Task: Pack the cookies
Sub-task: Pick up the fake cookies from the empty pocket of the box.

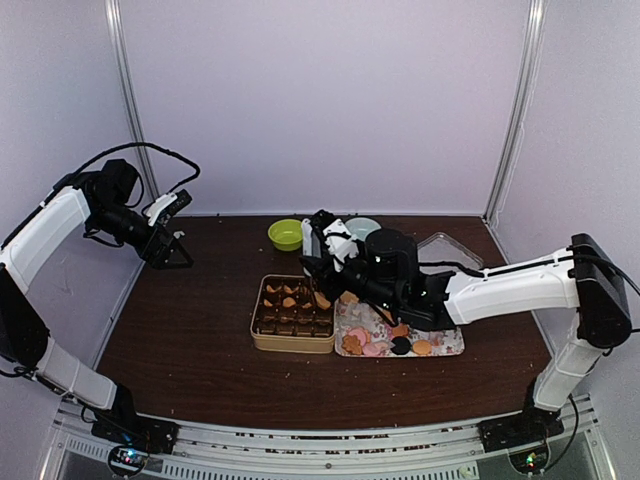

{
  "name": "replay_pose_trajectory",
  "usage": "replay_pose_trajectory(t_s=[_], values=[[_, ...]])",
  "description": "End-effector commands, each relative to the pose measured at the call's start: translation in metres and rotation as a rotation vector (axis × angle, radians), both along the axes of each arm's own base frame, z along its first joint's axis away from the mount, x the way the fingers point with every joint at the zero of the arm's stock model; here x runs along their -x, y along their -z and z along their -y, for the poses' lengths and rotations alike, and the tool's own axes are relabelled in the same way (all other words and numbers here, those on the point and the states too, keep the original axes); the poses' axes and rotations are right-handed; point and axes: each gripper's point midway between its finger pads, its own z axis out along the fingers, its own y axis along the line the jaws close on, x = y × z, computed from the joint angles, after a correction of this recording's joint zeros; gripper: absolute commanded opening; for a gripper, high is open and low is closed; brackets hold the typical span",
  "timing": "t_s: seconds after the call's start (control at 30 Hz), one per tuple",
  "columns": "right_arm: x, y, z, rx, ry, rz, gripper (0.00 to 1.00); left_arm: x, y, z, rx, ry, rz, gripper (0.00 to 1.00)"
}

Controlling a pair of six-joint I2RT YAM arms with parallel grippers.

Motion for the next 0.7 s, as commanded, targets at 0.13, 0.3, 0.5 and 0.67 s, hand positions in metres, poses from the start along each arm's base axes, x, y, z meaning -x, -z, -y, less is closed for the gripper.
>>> replay_pose_trajectory(t_s=[0.13,0.3,0.5,0.67], values=[[-0.009,-0.015,-0.005,-0.004,0.058,0.074,0.35,0.0,-0.014,0.001,0.012,0.01,0.039,0.98],[-0.012,-0.008,-0.006,0.021,0.066,0.079,0.34,0.0,-0.015,0.002,0.015,0.011,0.039,0.98],[-0.011,-0.005,-0.012,0.02,0.053,0.071,0.34,0.001,-0.016,0.002,0.013,0.013,0.043,0.98],[-0.006,-0.005,-0.017,0.019,0.03,0.072,0.33,0.002,-0.016,0.003,0.018,0.021,0.039,0.97]])
